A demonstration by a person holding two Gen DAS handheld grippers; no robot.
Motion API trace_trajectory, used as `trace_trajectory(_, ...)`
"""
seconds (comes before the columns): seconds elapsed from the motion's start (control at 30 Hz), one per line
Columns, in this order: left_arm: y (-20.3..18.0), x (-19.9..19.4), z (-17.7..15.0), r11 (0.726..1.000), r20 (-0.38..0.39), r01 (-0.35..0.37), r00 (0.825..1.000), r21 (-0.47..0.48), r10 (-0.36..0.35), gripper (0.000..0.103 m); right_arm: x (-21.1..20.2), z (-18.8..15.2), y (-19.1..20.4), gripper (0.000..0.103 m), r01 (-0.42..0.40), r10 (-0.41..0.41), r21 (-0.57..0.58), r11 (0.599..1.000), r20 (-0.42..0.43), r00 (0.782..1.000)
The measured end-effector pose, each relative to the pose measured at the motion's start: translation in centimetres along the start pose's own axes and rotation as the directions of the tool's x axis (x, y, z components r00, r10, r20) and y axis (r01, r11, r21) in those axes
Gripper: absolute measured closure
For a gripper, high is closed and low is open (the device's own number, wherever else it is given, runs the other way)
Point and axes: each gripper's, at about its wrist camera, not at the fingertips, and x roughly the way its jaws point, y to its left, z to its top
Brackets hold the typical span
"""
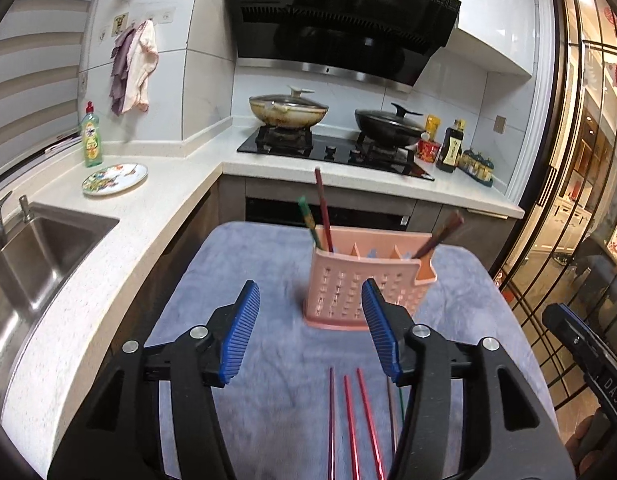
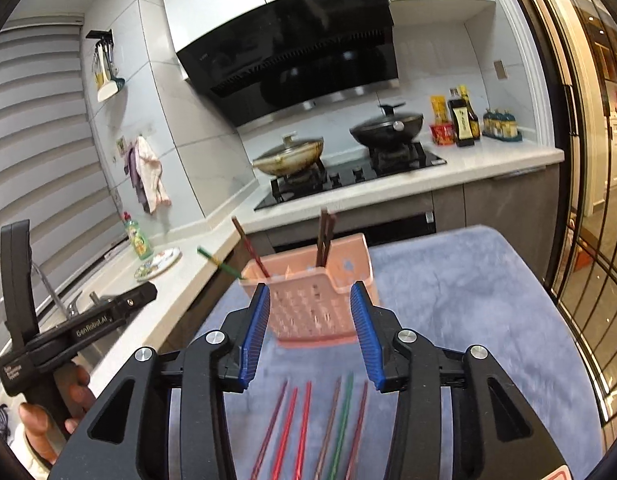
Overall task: Organize utensils
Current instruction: 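Move back to the row and grasp a red chopstick with the right tool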
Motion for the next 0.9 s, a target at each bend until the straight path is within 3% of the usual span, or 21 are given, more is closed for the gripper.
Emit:
trace_trajectory(0.47,-0.1,-2.8,-10.2,0.996,-0.110,-0.062,0.992,0.059,0.068,0.047,-3.3,-10.1,-2.7,0.062,0.071,-0.065,0.039,0.997,-0.154,0.986)
trace_trajectory(0.9,0.0,-2.3,-17.0,0.993,-0.216,-0.086,0.971,0.079,0.101,0.039,-1.5,-17.6,-1.7,0.062,0.096,-0.091,0.001,0.995,-0.294,0.951)
